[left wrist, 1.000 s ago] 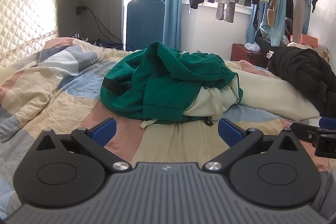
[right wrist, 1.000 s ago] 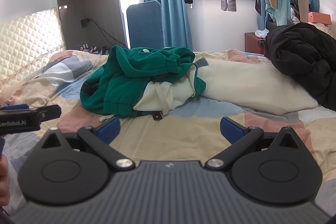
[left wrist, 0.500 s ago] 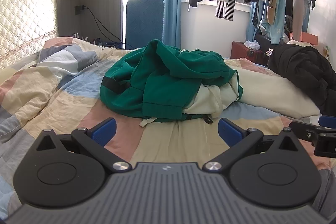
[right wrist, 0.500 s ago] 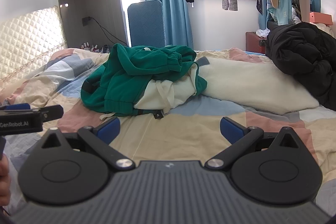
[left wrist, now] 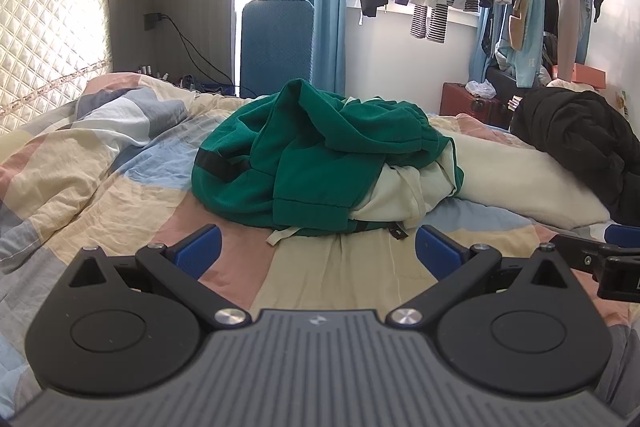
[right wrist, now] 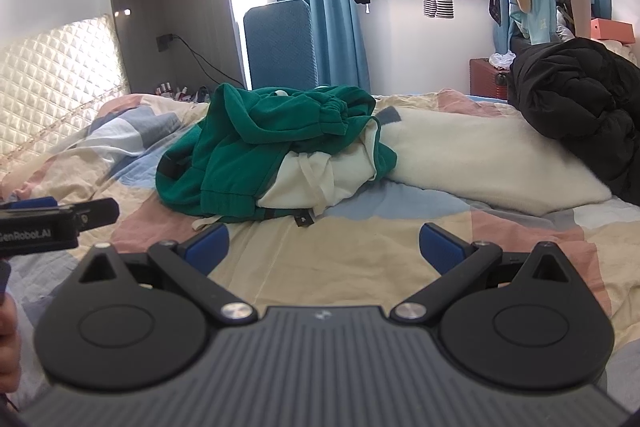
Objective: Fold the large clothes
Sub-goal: 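Approach the crumpled green sweatshirt on the bed with both tools open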
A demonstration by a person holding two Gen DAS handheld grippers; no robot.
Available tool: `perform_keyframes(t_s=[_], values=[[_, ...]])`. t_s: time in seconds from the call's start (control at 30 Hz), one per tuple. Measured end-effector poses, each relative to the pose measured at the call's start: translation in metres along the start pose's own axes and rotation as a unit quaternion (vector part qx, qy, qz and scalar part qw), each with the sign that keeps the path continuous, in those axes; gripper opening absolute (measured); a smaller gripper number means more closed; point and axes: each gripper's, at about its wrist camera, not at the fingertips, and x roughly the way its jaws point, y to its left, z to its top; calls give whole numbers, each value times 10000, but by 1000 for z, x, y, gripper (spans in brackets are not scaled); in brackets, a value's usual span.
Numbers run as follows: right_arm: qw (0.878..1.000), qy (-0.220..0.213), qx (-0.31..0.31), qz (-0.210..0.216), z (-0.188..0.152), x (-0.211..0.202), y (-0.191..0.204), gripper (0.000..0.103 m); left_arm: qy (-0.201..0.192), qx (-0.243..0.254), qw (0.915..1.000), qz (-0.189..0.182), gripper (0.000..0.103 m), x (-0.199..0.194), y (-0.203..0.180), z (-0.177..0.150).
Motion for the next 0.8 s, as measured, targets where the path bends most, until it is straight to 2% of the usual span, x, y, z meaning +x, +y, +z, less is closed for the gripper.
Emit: perform_keyframes(t_s=[0.27, 0.63, 0.8], values=[[9999, -93, 23, 69, 0, -2, 1, 103, -76, -49, 9999, 98, 103, -4, 4, 4], [9990, -148, 72, 410, 1, -7, 10, 103, -188, 41, 9998, 83, 103, -15, 6, 3], [9994, -154, 23, 322, -1, -10, 16, 103, -297, 153, 9994, 135, 103, -21, 4, 2]])
